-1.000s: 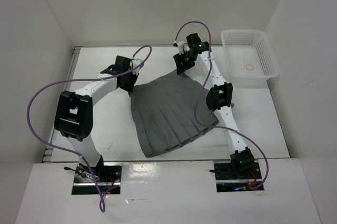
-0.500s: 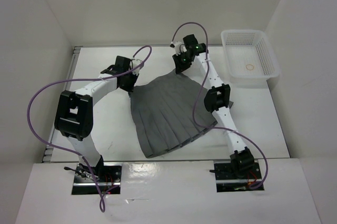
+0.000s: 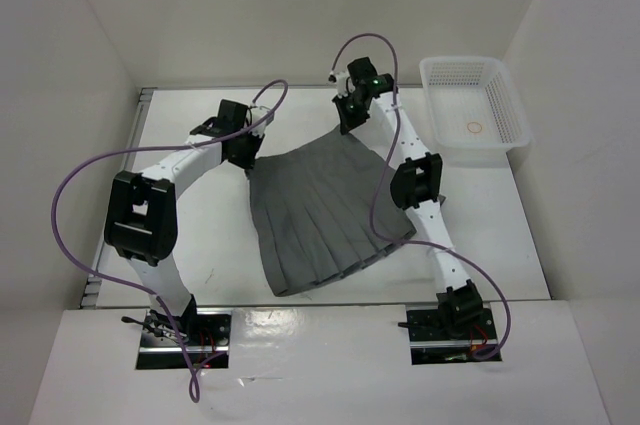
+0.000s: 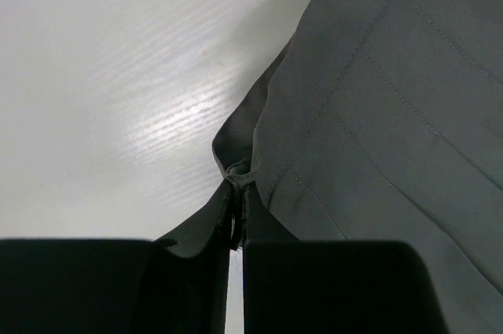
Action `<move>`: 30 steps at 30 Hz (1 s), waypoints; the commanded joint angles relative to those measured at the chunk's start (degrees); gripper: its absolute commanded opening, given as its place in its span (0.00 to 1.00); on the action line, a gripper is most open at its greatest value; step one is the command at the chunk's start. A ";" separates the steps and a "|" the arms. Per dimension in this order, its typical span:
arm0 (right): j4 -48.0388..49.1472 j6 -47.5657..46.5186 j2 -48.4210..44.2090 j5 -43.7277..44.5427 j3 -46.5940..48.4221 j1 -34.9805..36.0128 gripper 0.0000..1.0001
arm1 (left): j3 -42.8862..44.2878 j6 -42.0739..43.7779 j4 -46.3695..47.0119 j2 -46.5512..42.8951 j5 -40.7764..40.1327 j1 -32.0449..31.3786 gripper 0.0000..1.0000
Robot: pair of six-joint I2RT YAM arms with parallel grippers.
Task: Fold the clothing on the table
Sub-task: Fold the skirt
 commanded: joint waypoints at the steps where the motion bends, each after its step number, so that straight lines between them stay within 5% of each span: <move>1: 0.88 3.49 -13.01 4.91 -4.38 -3.18 0.00 | 4.07 1.10 -0.44 -0.17 1.89 0.22 0.00; 6: 5.78 5.24 -25.04 4.83 -20.27 -3.71 0.00 | 3.20 0.04 -0.44 -1.40 2.42 0.22 0.00; 10: 29.15 7.44 -50.22 10.60 -61.08 -3.01 0.00 | 1.18 0.04 -0.44 -2.54 2.42 0.22 0.00; 15: 35.49 6.91 -56.17 11.16 -78.81 -2.22 0.00 | 0.65 0.04 0.09 -2.54 2.42 0.22 0.00; 21: 41.83 6.91 -57.68 12.92 -90.44 -2.22 0.00 | 2.92 1.45 0.62 -0.09 3.56 0.22 0.00; 30: 44.48 9.02 -60.13 15.03 -95.20 -2.22 0.00 | 6.27 3.73 4.83 5.01 -0.83 -4.25 0.00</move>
